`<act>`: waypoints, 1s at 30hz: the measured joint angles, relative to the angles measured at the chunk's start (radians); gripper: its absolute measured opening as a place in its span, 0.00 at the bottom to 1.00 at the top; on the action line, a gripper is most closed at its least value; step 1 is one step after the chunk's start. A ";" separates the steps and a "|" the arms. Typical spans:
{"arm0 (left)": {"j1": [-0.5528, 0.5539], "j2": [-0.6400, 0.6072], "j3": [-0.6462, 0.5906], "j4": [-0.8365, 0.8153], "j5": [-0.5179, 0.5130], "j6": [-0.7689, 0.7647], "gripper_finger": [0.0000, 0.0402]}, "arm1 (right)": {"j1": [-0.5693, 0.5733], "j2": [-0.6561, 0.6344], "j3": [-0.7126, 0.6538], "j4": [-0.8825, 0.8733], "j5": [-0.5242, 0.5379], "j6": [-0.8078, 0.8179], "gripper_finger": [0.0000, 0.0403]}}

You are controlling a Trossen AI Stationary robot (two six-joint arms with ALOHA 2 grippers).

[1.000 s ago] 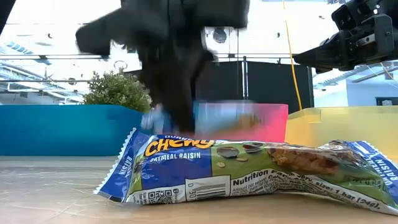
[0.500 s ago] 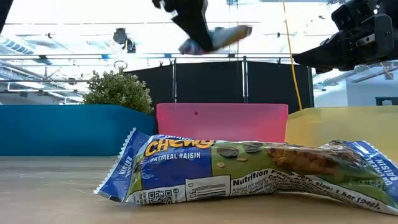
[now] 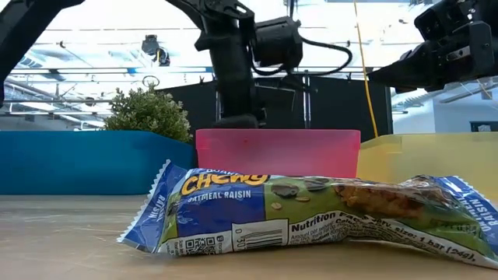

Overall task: Pick and place Granola Bars by type
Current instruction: Put the blue granola bar into the red bin

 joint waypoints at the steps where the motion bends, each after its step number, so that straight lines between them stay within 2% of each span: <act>1: 0.005 0.005 0.000 0.000 0.001 -0.004 0.09 | 0.000 0.000 0.000 0.000 0.000 -0.001 0.00; 9: -0.005 0.008 0.003 0.006 0.001 -0.001 0.18 | 0.000 0.000 0.000 -0.002 0.000 -0.005 0.00; 14: -0.028 -0.012 0.005 -0.003 -0.002 -0.022 0.31 | 0.000 0.000 0.000 -0.002 0.000 0.002 0.00; 18: -0.053 -0.072 0.005 -0.024 -0.025 -0.008 0.43 | 0.000 0.000 0.000 -0.005 0.000 0.002 0.00; 21: -0.080 -0.166 0.006 -0.069 0.043 0.024 0.48 | 0.000 0.000 0.000 -0.014 0.000 0.002 0.00; 23: -0.114 -0.248 0.002 -0.082 0.073 0.042 0.47 | 0.000 0.000 0.000 -0.024 0.000 0.001 0.00; 25: -0.157 -0.351 -0.015 -0.075 0.072 0.058 0.42 | 0.000 0.000 0.000 -0.033 0.000 -0.004 0.00; 30: -0.218 -0.652 -0.155 -0.029 0.063 0.036 0.19 | 0.000 0.002 0.000 -0.024 0.000 -0.020 0.00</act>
